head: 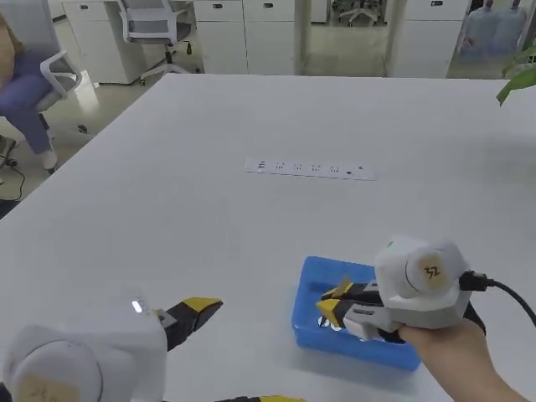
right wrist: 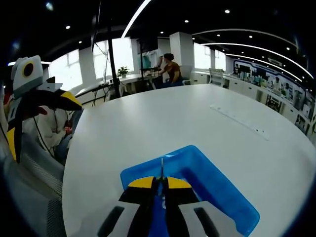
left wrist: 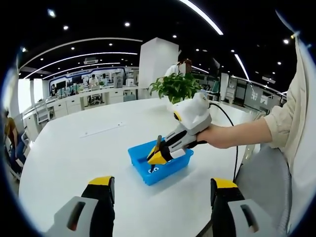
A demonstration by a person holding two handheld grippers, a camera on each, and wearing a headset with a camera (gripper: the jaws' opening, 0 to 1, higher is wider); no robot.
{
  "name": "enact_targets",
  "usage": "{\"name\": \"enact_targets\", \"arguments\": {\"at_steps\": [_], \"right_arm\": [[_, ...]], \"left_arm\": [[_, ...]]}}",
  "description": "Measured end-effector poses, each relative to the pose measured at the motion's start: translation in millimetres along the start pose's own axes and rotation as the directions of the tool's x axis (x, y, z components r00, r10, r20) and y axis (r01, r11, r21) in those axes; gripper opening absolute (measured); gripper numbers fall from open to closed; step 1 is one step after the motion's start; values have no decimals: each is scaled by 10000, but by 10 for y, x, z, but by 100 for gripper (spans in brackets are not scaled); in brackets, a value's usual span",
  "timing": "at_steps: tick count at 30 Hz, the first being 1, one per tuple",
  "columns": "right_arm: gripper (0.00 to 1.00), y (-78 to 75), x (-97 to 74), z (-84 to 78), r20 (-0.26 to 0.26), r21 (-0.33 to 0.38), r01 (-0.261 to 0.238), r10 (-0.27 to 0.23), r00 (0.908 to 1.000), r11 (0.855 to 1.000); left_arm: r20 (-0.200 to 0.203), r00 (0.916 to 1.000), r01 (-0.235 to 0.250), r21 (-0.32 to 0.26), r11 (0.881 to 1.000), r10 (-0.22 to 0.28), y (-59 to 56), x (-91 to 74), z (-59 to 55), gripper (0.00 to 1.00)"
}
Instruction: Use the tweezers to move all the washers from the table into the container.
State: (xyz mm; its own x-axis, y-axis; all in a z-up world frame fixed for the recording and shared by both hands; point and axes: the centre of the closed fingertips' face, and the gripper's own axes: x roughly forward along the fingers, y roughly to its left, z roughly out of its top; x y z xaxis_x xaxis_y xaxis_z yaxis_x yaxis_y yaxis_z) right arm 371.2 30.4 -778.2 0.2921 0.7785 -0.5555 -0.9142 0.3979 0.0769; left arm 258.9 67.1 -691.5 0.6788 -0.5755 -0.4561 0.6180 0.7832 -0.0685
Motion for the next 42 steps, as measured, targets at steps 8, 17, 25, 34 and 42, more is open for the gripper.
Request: {"name": "enact_targets", "arguments": {"at_steps": [8, 17, 25, 34, 42], "right_arm": [[4, -11, -101, 130, 466, 167, 150, -158, 9988, 9997], [4, -71, -380, 425, 1358, 235, 524, -551, 9892, 9984], [4, 90, -752, 631, 2136, 96, 548, -556, 9753, 9985], [3, 434, -936, 360, 1778, -125, -62, 83, 9840, 9999], [3, 632, -980, 229, 1461, -495, -847, 911, 9851, 9952]], "left_arm": [[35, 10000, 43, -37, 10000, -43, -20, 8, 12, 81], [99, 9999, 40, -128, 9999, -39, -24, 14, 14, 81], [163, 9985, 523, -138, 9985, -521, -106, 69, 53, 69], [234, 9784, 2052, 150, 9786, -2056, -292, 96, 188, 42], [150, 9445, 3254, 965, 9407, -3282, -436, 186, 540, 26]]}}
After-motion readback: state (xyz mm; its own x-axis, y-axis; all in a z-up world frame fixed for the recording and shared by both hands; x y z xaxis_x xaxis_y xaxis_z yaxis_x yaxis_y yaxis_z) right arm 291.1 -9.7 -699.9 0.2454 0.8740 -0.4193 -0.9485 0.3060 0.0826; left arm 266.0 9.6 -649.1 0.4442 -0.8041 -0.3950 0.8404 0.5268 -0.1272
